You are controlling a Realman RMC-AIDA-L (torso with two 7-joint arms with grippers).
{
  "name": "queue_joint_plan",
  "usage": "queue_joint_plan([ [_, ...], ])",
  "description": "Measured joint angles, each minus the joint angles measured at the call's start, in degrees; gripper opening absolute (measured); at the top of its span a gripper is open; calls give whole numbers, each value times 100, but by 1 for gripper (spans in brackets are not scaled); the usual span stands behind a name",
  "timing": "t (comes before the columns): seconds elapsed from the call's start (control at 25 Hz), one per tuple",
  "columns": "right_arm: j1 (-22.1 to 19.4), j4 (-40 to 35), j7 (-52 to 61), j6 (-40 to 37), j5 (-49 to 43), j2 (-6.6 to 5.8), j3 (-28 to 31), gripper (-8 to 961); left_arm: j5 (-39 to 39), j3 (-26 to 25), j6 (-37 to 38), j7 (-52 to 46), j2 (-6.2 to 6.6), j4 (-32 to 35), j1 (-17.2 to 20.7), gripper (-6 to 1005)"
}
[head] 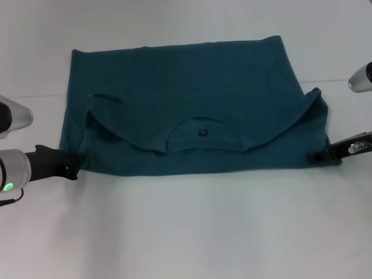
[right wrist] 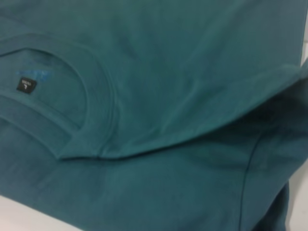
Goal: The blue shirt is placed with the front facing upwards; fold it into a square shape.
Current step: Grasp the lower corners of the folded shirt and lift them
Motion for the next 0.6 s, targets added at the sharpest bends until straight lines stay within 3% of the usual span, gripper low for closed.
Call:
queue_joint_plan([
  [0.6,-145,-74,25,-1,140,-62,43,394,-2,0,125,-141,47,60,44,32],
])
